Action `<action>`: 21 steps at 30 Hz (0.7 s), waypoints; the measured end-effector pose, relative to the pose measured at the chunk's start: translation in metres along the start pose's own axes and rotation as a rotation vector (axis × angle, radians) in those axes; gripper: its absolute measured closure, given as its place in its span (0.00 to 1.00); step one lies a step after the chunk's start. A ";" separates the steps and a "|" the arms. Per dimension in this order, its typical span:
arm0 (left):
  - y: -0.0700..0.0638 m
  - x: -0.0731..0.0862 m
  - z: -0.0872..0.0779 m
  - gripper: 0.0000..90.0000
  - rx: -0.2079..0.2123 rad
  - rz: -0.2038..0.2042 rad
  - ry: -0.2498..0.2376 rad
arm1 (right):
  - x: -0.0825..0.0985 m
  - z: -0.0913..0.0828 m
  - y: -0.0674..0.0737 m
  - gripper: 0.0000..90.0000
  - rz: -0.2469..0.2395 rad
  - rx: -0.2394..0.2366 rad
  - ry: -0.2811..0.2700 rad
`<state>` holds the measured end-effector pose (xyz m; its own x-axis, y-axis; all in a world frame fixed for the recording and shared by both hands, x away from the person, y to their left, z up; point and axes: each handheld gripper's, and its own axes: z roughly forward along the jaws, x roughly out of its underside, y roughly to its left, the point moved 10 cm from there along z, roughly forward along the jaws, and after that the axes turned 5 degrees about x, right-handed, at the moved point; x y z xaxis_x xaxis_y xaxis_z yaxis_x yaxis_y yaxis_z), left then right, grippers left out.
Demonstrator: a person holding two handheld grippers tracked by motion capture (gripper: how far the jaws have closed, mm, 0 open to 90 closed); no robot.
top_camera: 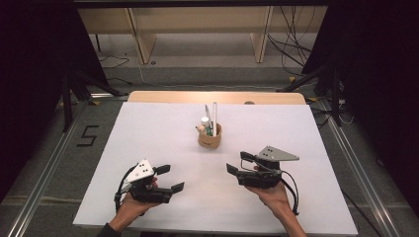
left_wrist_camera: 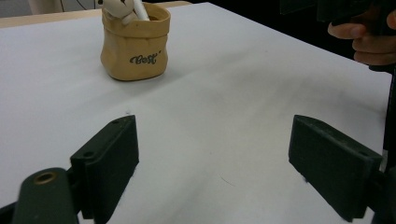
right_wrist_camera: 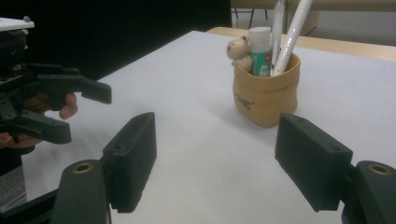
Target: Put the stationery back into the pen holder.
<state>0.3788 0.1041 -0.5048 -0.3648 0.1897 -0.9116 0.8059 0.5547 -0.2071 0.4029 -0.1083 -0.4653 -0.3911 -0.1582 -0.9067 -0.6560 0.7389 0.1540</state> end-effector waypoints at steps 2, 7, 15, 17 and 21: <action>0.000 0.000 0.000 0.18 0.001 0.003 0.003 | 0.004 -0.004 0.000 0.33 -0.004 0.002 -0.003; 0.000 0.000 -0.001 0.17 -0.001 -0.001 -0.005 | 0.015 -0.012 -0.001 0.31 -0.016 0.012 0.003; 0.000 0.000 -0.001 0.18 0.000 0.002 -0.004 | 0.029 -0.027 -0.005 0.30 -0.007 0.027 -0.006; 0.000 -0.001 -0.001 0.18 0.001 0.002 -0.005 | 0.032 -0.030 -0.005 0.30 -0.006 0.033 -0.006; -0.001 -0.001 -0.002 0.18 0.005 0.004 -0.007 | 0.035 -0.033 -0.004 0.29 -0.017 0.040 -0.009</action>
<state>0.3779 0.1048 -0.5033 -0.3585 0.1866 -0.9147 0.8098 0.5495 -0.2054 0.3701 -0.1388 -0.4848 -0.3745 -0.1655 -0.9123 -0.6363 0.7616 0.1231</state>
